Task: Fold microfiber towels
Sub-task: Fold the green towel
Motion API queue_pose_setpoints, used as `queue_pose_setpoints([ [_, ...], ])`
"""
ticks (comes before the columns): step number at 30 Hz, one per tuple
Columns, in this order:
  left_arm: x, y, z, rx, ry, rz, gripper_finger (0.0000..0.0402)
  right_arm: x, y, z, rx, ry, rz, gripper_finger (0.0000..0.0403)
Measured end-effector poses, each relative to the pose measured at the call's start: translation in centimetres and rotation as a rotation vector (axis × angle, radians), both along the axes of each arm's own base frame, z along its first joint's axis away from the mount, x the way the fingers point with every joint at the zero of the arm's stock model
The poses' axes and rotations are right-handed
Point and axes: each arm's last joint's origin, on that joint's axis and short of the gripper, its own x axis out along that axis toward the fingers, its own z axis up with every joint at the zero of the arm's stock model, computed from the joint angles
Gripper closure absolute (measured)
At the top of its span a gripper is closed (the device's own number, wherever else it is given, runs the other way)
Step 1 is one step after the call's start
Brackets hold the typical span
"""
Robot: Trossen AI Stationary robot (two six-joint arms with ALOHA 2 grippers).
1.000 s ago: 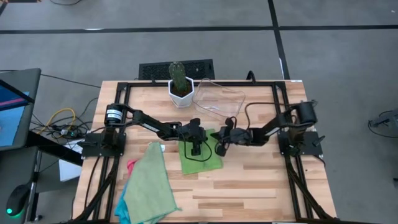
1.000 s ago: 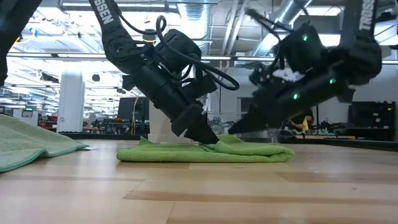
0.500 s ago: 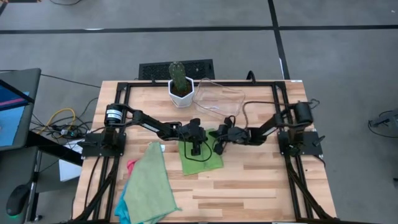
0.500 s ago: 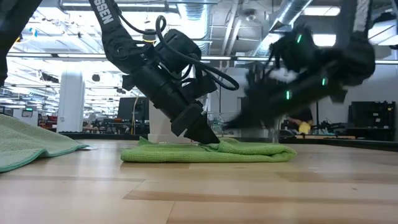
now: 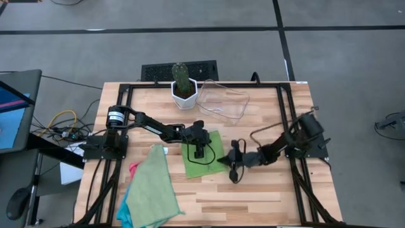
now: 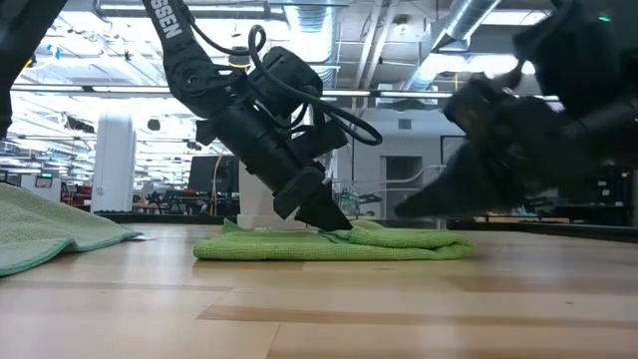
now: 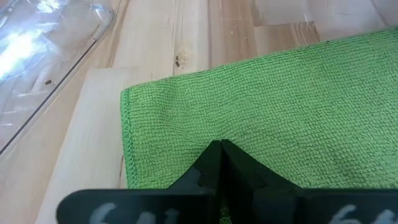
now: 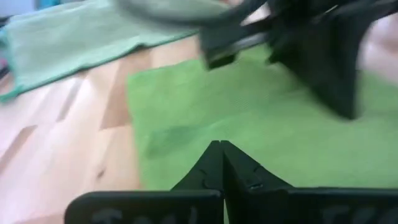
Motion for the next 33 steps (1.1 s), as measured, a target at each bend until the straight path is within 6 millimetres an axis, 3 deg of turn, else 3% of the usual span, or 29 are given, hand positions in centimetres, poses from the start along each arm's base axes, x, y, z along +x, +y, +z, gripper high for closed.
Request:
queue_pose_setpoints([
  [4,0.0,0.0,0.0,0.002,0.000,-0.001,0.0401,-0.4,1.0,-2.3,0.033,-0.003,0.010,0.0382],
  [9,0.0,0.0,0.0,0.005,0.001,0.002,0.0401,-0.5,1.1,-3.3,0.028,-0.043,-0.009,0.0381],
  [12,0.0,0.0,0.0,0.004,0.001,0.003,0.0401,-0.6,1.3,-2.4,0.028,-0.090,0.027,0.0385],
  [16,0.0,0.0,0.0,0.003,0.001,0.004,0.0401,0.2,1.3,0.7,-0.016,-0.219,0.052,0.0386],
  [21,0.0,0.0,0.0,0.003,0.001,0.004,0.0401,1.8,1.4,0.6,-0.049,-0.177,0.084,0.0377],
  [28,0.0,0.0,0.0,0.004,-0.001,0.005,0.0401,3.7,2.0,-1.6,-0.042,-0.113,0.151,0.0385],
  [33,0.0,0.0,0.0,0.010,-0.002,0.002,0.0401,3.6,2.0,-3.4,-0.019,-0.063,0.137,0.0380],
])
